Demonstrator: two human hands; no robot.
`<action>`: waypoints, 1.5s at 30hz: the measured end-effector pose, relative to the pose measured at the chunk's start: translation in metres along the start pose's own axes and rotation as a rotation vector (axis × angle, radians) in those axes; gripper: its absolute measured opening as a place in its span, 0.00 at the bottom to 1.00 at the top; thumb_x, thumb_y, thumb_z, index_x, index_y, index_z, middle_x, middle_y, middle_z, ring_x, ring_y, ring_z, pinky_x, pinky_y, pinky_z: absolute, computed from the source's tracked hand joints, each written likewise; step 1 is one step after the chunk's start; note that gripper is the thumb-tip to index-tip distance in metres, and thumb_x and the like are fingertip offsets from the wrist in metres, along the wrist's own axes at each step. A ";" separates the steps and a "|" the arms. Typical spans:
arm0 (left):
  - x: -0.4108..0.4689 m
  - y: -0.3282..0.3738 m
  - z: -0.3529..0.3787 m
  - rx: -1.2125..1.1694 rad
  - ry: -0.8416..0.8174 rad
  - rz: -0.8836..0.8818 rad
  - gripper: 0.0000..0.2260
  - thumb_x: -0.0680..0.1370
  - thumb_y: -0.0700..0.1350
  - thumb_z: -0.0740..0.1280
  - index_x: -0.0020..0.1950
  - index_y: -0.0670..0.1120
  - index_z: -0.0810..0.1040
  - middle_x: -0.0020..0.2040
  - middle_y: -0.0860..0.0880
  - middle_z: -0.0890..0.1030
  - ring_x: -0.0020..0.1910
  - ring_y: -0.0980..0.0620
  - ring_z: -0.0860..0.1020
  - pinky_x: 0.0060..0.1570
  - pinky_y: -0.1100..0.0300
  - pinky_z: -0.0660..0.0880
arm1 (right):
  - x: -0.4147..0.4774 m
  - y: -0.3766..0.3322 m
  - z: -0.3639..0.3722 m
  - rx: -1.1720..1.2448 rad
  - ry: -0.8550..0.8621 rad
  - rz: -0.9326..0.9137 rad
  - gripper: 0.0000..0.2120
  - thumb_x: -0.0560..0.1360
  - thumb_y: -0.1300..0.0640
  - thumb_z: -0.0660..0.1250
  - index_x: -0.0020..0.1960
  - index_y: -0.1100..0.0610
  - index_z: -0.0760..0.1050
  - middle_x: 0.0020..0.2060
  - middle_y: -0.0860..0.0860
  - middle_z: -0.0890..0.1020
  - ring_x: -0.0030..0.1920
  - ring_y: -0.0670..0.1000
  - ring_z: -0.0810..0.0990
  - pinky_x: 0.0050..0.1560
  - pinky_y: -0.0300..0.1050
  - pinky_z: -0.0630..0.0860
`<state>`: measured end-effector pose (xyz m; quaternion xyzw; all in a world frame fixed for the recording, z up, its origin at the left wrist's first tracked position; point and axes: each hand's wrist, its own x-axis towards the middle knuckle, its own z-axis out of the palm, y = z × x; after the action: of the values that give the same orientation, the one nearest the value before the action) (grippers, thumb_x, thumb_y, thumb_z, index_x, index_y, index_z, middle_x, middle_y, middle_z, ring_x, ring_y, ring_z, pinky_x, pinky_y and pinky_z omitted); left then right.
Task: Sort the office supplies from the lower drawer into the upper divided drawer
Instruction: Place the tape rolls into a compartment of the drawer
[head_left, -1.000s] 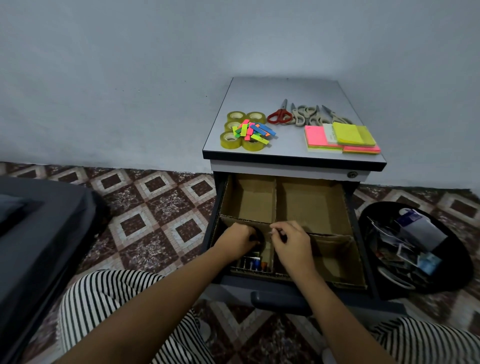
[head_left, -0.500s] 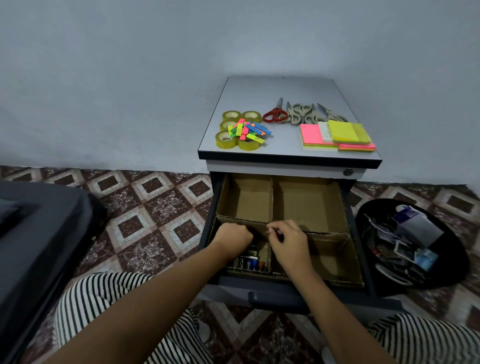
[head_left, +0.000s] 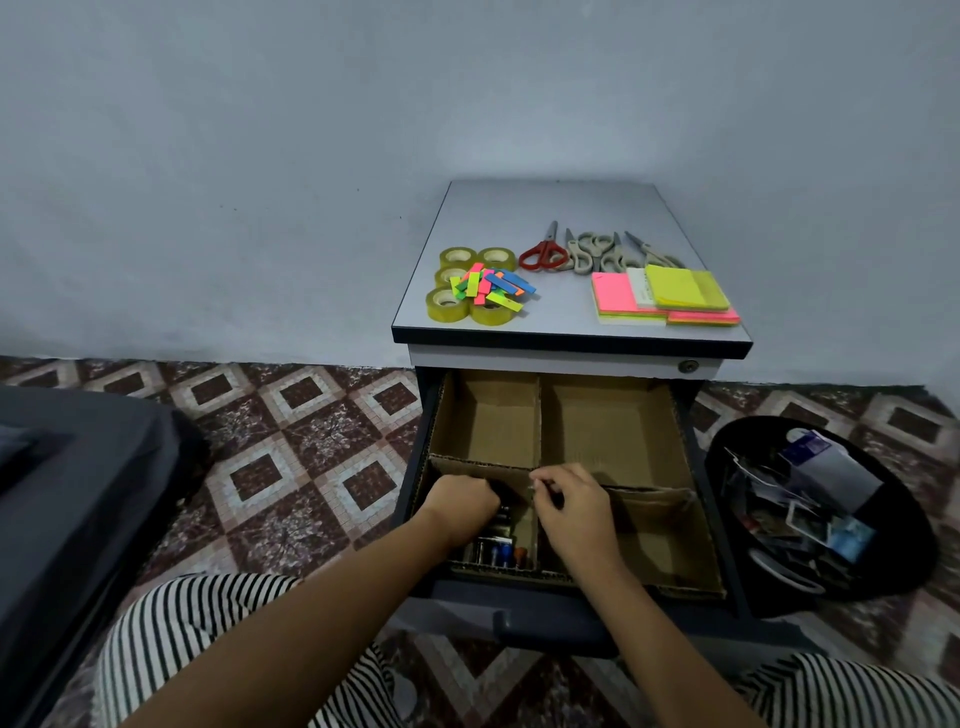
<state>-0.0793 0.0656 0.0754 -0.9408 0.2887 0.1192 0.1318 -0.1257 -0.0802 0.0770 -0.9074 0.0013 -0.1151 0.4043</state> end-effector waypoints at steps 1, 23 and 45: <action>0.000 0.000 0.000 -0.009 -0.005 0.002 0.13 0.79 0.35 0.56 0.57 0.39 0.78 0.57 0.41 0.79 0.55 0.41 0.78 0.53 0.49 0.75 | 0.000 0.000 0.000 -0.002 0.000 -0.002 0.08 0.77 0.61 0.65 0.53 0.57 0.80 0.46 0.44 0.73 0.42 0.33 0.69 0.42 0.19 0.64; 0.001 -0.072 -0.101 -0.732 0.875 -0.260 0.10 0.77 0.43 0.67 0.56 0.42 0.79 0.52 0.45 0.79 0.51 0.50 0.77 0.51 0.59 0.75 | 0.093 -0.073 -0.030 0.026 0.132 -0.125 0.10 0.77 0.56 0.64 0.56 0.58 0.78 0.51 0.50 0.76 0.49 0.45 0.75 0.44 0.26 0.68; 0.050 -0.107 -0.114 -0.772 0.719 -0.619 0.21 0.75 0.52 0.67 0.62 0.42 0.71 0.57 0.40 0.77 0.57 0.39 0.73 0.53 0.50 0.70 | 0.161 -0.107 -0.008 -0.383 0.124 0.161 0.29 0.73 0.37 0.63 0.64 0.57 0.71 0.61 0.55 0.72 0.63 0.55 0.67 0.60 0.52 0.63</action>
<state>0.0392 0.0895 0.1864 -0.9422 -0.0356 -0.1536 -0.2958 0.0194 -0.0294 0.1939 -0.9558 0.1204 -0.1357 0.2314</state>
